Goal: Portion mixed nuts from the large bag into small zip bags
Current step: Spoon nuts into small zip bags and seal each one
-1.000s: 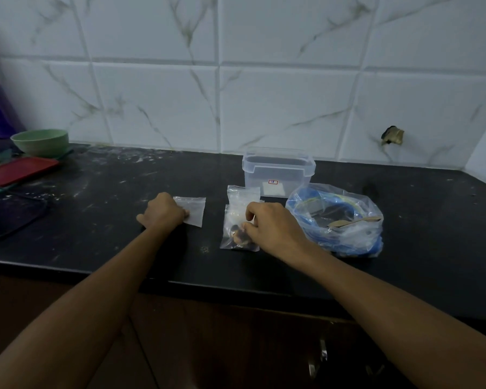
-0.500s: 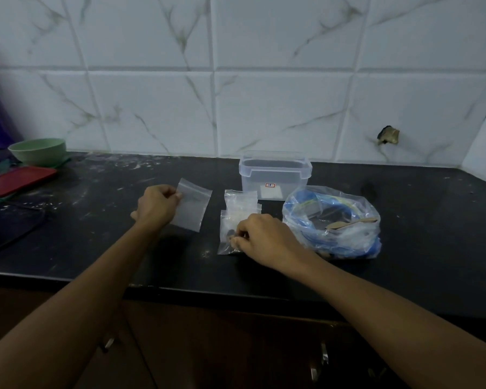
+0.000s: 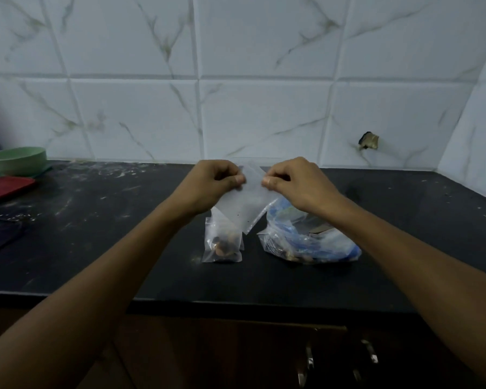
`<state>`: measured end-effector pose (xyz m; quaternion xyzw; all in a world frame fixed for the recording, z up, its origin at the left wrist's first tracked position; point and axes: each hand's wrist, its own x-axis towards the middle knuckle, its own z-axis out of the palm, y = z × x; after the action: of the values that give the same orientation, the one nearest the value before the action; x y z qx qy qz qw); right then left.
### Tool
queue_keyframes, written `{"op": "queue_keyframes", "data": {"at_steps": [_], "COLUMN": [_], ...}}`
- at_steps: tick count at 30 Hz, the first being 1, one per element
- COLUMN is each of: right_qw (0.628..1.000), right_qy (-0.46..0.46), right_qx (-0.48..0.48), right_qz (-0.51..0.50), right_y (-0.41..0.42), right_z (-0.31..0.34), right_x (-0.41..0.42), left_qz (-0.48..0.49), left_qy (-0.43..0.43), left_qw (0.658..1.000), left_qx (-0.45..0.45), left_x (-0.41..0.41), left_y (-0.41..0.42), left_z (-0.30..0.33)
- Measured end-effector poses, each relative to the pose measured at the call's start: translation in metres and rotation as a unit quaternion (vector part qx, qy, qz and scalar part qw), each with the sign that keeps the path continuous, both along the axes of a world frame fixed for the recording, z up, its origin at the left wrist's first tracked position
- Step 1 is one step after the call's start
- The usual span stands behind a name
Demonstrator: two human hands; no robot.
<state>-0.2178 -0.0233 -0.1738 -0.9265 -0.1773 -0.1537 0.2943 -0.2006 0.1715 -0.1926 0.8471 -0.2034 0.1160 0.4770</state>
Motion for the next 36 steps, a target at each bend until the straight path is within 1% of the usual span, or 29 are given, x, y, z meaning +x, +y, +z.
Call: {"op": "queue_keyframes", "data": {"at_steps": [2,5,7,9,11,15,18,21,22,23,24,26,27,29,31,33,35,36], "right_qw": [1.0,0.996,0.988,0.982,0.979,0.973,0.962,0.934,0.928,0.929,0.94,0.97,0.976,0.981,0.985,0.986,0.982,0.979], "right_qy": [0.015,0.02,0.036,0.05,0.063,0.087,0.135,0.198,0.206,0.2,0.176,0.092,0.055,0.038,0.049,0.042,0.039,0.041], "right_qx": [0.021,0.064,0.111,0.144,0.158,0.187,0.226,0.295,0.31,0.311,0.286,0.18,0.139,0.123,0.12,0.108,0.134,0.155], "right_qz": [-0.014,-0.066,-0.099,-0.112,-0.114,-0.106,-0.068,-0.025,-0.023,-0.033,-0.06,-0.134,-0.155,-0.142,-0.117,-0.118,-0.126,-0.124], "right_y": [-0.014,-0.03,-0.039,-0.043,-0.045,-0.048,-0.053,-0.057,-0.058,-0.059,-0.059,-0.06,-0.059,-0.056,-0.053,-0.053,-0.054,-0.055], "right_z": [-0.002,-0.005,-0.008,-0.01,-0.012,-0.016,-0.016,-0.017,-0.016,-0.015,-0.015,-0.014,-0.012,-0.009,-0.005,0.002,0.01,0.014], "right_x": [-0.001,-0.003,-0.005,-0.006,-0.008,-0.01,-0.011,-0.011,-0.01,-0.01,-0.01,-0.009,-0.009,-0.01,-0.011,-0.01,-0.008,-0.007], "left_qz": [0.017,0.115,0.141,0.106,0.052,-0.006,-0.021,-0.01,-0.001,0.013,0.035,0.078,0.078,0.052,0.031,0.028,0.03,0.016], "left_qy": [0.0,-0.05,-0.069,-0.043,0.017,0.111,0.145,0.151,0.144,0.124,0.094,0.039,0.028,0.032,0.042,0.021,-0.008,-0.01], "left_qw": [1.0,0.992,0.988,0.993,0.998,0.988,0.981,0.981,0.983,0.989,0.994,0.993,0.989,0.984,0.983,0.987,0.995,0.997], "left_qx": [0.006,-0.002,-0.008,-0.015,-0.044,-0.111,-0.124,-0.125,-0.113,-0.084,-0.034,0.085,0.125,0.165,0.176,0.157,0.099,0.068], "left_x": [0.004,0.003,-0.003,-0.006,-0.009,-0.012,-0.014,-0.013,-0.013,-0.011,-0.008,-0.006,-0.006,-0.009,-0.012,-0.011,-0.01,-0.01], "left_y": [-0.015,-0.041,-0.061,-0.078,-0.092,-0.108,-0.109,-0.105,-0.103,-0.1,-0.097,-0.093,-0.092,-0.091,-0.091,-0.09,-0.087,-0.086], "left_z": [-0.004,-0.011,-0.013,-0.016,-0.015,-0.014,-0.011,-0.007,-0.006,-0.005,-0.005,-0.002,0.001,0.009,0.017,0.023,0.024,0.023]}}
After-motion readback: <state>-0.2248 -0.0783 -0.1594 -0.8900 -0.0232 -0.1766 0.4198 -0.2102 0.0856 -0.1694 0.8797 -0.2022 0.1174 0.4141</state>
